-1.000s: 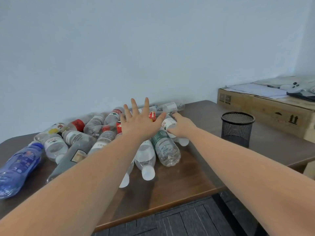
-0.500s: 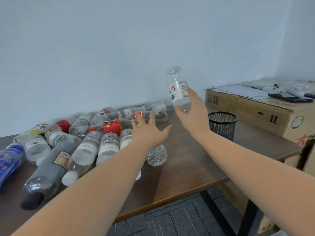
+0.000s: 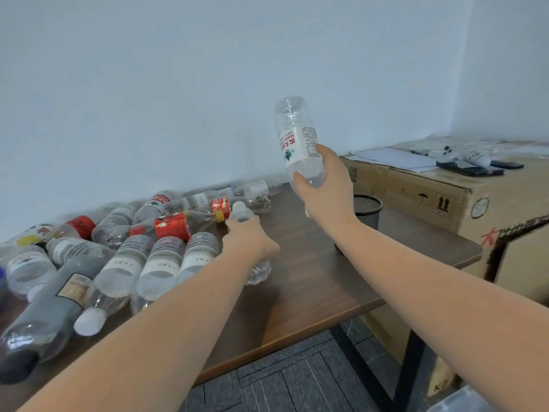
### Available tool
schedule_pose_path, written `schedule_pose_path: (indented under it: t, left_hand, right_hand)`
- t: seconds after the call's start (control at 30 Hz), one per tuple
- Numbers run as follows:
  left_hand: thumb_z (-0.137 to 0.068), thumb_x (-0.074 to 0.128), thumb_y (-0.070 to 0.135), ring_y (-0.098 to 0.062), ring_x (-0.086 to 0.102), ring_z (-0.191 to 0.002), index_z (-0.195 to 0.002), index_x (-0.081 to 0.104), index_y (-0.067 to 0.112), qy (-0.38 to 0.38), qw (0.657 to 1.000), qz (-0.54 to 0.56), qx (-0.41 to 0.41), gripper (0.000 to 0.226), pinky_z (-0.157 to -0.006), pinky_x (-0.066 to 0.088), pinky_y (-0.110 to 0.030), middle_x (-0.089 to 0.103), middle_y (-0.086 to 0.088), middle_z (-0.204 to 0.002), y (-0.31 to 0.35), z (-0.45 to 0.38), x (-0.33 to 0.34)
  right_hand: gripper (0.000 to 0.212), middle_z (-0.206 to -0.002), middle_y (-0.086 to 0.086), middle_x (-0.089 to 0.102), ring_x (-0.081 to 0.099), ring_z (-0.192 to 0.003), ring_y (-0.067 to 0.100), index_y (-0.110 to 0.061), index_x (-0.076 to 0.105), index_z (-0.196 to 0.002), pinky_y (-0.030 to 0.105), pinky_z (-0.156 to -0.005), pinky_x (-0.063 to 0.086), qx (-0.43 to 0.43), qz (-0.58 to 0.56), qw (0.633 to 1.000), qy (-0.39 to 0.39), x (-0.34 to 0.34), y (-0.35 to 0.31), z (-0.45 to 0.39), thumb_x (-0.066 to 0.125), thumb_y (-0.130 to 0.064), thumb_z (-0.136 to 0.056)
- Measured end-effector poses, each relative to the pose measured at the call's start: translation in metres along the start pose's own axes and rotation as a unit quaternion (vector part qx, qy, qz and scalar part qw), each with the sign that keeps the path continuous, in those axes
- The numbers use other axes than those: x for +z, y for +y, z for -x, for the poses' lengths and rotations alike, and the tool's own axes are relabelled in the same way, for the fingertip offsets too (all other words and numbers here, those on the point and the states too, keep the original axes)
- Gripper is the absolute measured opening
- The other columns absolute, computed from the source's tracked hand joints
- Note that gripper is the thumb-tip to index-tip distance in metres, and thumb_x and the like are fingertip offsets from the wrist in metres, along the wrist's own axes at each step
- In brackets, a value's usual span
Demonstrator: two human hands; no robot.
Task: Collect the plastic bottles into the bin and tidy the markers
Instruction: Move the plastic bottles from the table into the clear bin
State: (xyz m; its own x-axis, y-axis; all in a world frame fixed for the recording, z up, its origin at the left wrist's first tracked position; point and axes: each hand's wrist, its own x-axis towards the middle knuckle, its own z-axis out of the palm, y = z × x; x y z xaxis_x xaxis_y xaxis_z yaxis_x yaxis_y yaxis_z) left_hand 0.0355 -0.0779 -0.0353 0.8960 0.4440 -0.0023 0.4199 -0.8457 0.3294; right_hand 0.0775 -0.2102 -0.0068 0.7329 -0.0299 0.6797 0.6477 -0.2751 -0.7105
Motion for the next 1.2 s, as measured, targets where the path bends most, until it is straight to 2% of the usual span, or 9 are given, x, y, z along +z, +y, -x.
schedule_pose_path:
  t: [0.07,0.2,0.43,0.57,0.7,0.83,0.97,1.07,1.2]
  left_hand:
    - [-0.075,0.061,0.028,-0.037,0.049,-0.117,-0.139,0.033,0.023,0.066,0.996,0.058,0.021,0.070,-0.084,0.041,-0.033,0.019,-0.020,-0.147,0.001,0.003,-0.004]
    - [-0.076,0.062,0.027,-0.037,0.044,-0.126,-0.148,0.025,0.033,0.171,0.972,0.144,0.071,0.081,-0.092,0.043,-0.037,0.008,-0.014,-0.155,0.005,0.010,-0.017]
    - [-0.080,0.062,0.028,-0.028,0.031,-0.139,-0.150,0.018,0.037,0.227,0.943,0.198,0.142,0.083,-0.103,0.037,-0.037,0.000,-0.006,-0.159,0.035,0.031,-0.027]
    - [-0.081,0.060,0.026,-0.027,0.029,-0.140,-0.150,0.016,0.037,0.208,0.936,0.219,0.181,0.083,-0.106,0.035,-0.037,-0.002,-0.006,-0.160,0.076,0.050,-0.026]
    - [-0.080,0.059,0.023,-0.024,0.028,-0.141,-0.150,0.016,0.040,0.175,0.927,0.243,0.225,0.084,-0.104,0.035,-0.033,-0.004,-0.003,-0.160,0.124,0.076,-0.016]
    - [-0.081,0.059,0.027,-0.024,0.026,-0.142,-0.150,0.013,0.041,0.128,0.920,0.237,0.286,0.084,-0.104,0.035,-0.034,-0.005,-0.003,-0.160,0.170,0.106,0.004]
    - [-0.081,0.060,0.028,-0.025,0.025,-0.142,-0.150,0.015,0.038,0.065,0.914,0.233,0.325,0.083,-0.108,0.032,-0.034,0.000,-0.006,-0.160,0.214,0.139,0.035]
    - [-0.083,0.060,0.030,-0.025,0.028,-0.140,-0.152,0.014,0.034,-0.011,0.918,0.210,0.337,0.083,-0.108,0.032,-0.033,0.008,-0.005,-0.158,0.242,0.162,0.065]
    - [-0.081,0.061,0.032,-0.029,0.041,-0.128,-0.151,0.013,0.035,-0.072,0.918,0.171,0.352,0.085,-0.101,0.038,-0.034,0.015,-0.007,-0.152,0.268,0.182,0.107]
  right_hand:
    - [0.058,-0.133,0.005,0.051,0.045,-0.121,0.018,-0.014,0.042,-0.140,0.018,-0.091,0.033,-0.001,-0.013,1.000,0.015,-0.007,-0.003,-0.001,0.065,-0.019,-0.086]
    - [0.055,-0.130,-0.003,0.051,0.046,-0.121,0.017,-0.017,0.043,-0.138,0.026,-0.098,0.038,-0.001,-0.043,0.998,0.049,-0.028,-0.010,-0.001,0.064,-0.018,-0.087]
    - [0.053,-0.128,-0.005,0.051,0.045,-0.122,0.014,-0.017,0.044,-0.137,0.023,-0.097,0.036,0.010,-0.041,0.994,0.102,-0.077,-0.010,0.000,0.063,-0.019,-0.088]
    - [0.053,-0.121,-0.008,0.048,0.046,-0.120,0.015,-0.015,0.043,-0.138,0.020,-0.094,0.035,0.015,-0.020,0.992,0.126,-0.116,-0.004,0.003,0.062,-0.019,-0.088]
    - [0.054,-0.136,-0.001,0.049,0.041,-0.127,0.014,-0.014,0.042,-0.139,0.015,-0.098,0.028,0.028,0.022,0.987,0.159,-0.170,0.008,0.013,0.062,-0.018,-0.089]
    - [0.058,-0.136,0.001,0.050,0.044,-0.127,0.016,-0.019,0.041,-0.140,0.031,-0.106,0.037,0.082,0.051,0.980,0.174,-0.227,0.027,0.034,0.061,-0.025,-0.085]
    - [0.059,-0.139,0.003,0.046,0.043,-0.127,0.017,-0.020,0.037,-0.142,0.030,-0.102,0.039,0.148,0.102,0.967,0.181,-0.283,0.050,0.070,0.059,-0.022,-0.088]
    - [0.058,-0.136,-0.002,0.044,0.053,-0.108,0.007,-0.024,0.036,-0.143,0.014,-0.087,0.040,0.204,0.122,0.953,0.186,-0.321,0.073,0.101,0.058,-0.024,-0.089]
    - [0.058,-0.135,0.005,0.048,0.053,-0.115,0.022,-0.025,0.037,-0.141,0.031,-0.089,0.046,0.269,0.154,0.932,0.189,-0.364,0.105,0.136,0.060,-0.025,-0.088]
